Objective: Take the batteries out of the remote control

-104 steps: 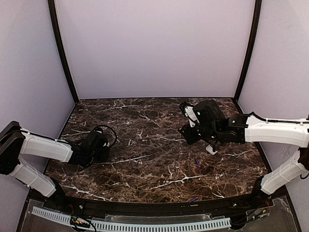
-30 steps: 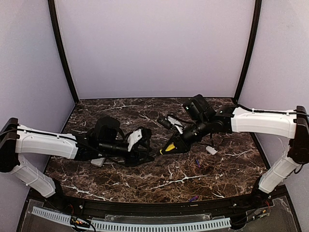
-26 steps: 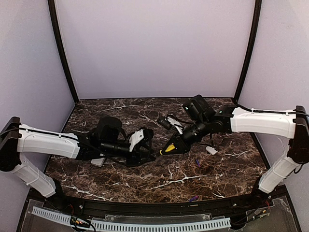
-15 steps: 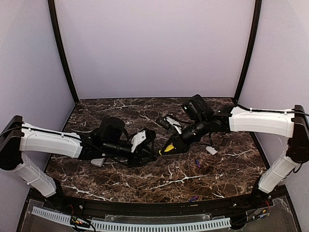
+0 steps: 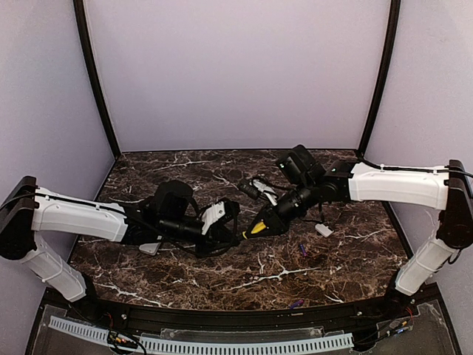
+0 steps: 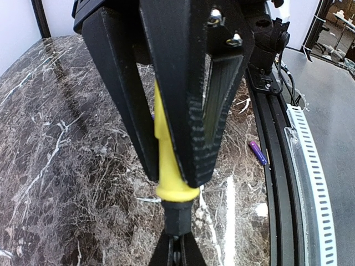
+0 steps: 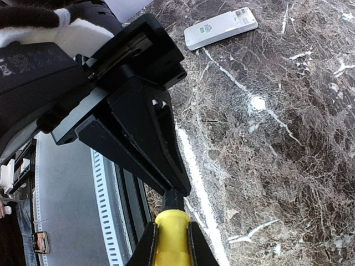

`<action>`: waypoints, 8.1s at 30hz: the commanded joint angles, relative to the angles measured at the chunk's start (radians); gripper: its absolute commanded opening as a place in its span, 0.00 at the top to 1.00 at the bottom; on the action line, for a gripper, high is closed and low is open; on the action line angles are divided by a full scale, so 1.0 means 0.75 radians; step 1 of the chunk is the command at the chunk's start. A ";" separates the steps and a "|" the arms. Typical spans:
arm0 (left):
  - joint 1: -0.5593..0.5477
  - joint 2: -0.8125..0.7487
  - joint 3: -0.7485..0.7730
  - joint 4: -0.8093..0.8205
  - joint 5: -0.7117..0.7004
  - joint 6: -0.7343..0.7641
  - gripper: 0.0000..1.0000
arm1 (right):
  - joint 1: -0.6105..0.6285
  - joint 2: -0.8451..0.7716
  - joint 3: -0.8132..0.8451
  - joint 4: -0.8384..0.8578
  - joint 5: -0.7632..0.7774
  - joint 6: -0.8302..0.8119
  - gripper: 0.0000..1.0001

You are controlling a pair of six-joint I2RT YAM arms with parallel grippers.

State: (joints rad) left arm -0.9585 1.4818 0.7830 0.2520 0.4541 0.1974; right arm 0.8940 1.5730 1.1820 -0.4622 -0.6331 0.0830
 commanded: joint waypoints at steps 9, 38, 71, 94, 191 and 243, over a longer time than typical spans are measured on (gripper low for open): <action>-0.016 0.012 0.030 -0.011 0.009 -0.029 1.00 | 0.013 0.048 0.052 0.006 0.009 0.002 1.00; 0.057 0.193 0.112 -0.277 -0.692 -0.436 1.00 | -0.028 -0.198 -0.003 0.007 0.710 0.110 0.09; 0.521 0.574 0.535 -0.705 -0.945 -0.744 1.00 | -0.030 -0.145 -0.028 0.037 0.748 0.094 0.09; 0.548 0.647 0.581 -0.667 -0.952 -0.708 0.80 | -0.032 -0.123 -0.034 0.043 0.766 0.078 0.10; 1.142 0.139 -0.711 1.323 -0.958 -0.067 0.02 | -1.009 -0.328 -1.031 1.583 1.037 -0.237 0.01; 1.143 0.135 -0.702 1.304 -0.980 -0.081 0.01 | -1.299 -0.034 -1.208 2.189 0.637 -0.172 0.01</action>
State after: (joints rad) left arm -0.1066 1.5829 0.2646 1.2045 -0.2810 0.1482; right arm -0.0776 1.5414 0.2729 1.1378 -0.1535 -0.0490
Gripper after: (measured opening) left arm 0.986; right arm 0.987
